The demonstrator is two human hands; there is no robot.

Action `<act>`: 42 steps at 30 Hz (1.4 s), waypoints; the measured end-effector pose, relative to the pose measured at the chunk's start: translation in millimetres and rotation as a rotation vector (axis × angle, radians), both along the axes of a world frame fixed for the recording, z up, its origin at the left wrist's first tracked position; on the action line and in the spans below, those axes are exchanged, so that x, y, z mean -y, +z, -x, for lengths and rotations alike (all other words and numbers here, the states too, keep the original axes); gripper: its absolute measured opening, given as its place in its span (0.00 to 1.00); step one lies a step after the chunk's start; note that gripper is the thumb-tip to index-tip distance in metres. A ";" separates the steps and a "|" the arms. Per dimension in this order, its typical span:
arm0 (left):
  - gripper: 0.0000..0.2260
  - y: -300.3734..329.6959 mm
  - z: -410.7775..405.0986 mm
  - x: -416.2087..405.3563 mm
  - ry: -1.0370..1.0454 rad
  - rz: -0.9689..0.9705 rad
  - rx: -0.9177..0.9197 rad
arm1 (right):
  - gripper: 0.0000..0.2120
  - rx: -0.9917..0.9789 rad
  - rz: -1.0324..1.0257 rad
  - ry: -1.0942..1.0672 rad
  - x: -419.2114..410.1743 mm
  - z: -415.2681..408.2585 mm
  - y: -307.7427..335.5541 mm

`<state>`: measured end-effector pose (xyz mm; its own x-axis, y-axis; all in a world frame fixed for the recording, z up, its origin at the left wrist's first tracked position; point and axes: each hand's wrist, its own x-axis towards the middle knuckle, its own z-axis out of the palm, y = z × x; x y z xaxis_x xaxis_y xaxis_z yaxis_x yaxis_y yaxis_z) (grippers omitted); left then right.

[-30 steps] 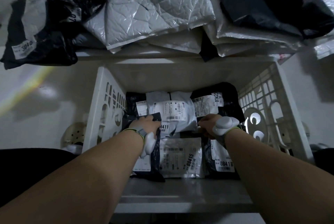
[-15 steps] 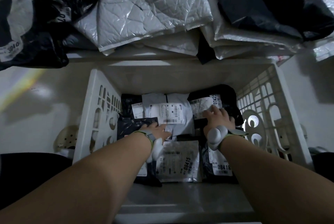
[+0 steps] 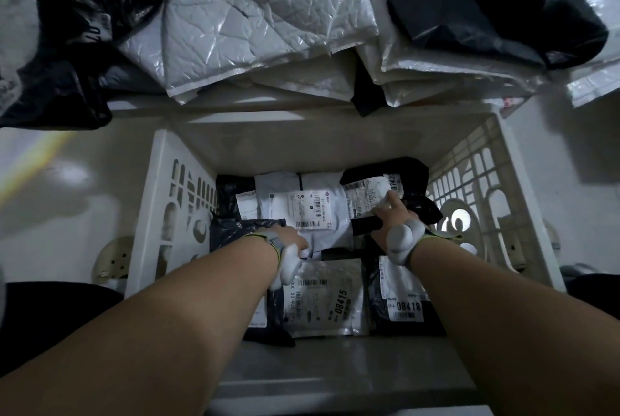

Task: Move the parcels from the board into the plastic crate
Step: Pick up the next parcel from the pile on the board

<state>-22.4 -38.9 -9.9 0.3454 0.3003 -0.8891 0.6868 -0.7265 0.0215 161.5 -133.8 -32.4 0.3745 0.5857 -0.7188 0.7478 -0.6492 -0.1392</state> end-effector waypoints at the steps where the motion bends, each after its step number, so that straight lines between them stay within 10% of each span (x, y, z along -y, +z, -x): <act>1: 0.18 -2.8 2.8 -0.9 -0.030 -0.027 0.047 | 0.27 0.003 -0.023 -0.011 -0.3 1.9 2.4; 28: 0.17 124.9 24.5 27.8 -0.012 -0.178 0.311 | 0.20 0.025 -0.372 -0.088 40.8 57.3 130.1; 42: 0.14 224.1 34.8 -33.9 0.112 -0.397 0.755 | 0.17 0.003 -0.617 -0.229 10.2 45.3 214.5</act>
<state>-57.2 -5.0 214.2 0.7518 0.6081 -0.2550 0.6591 -0.7056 0.2604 116.3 -144.0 182.1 0.5398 0.7956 -0.2751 0.6013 -0.5931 -0.5354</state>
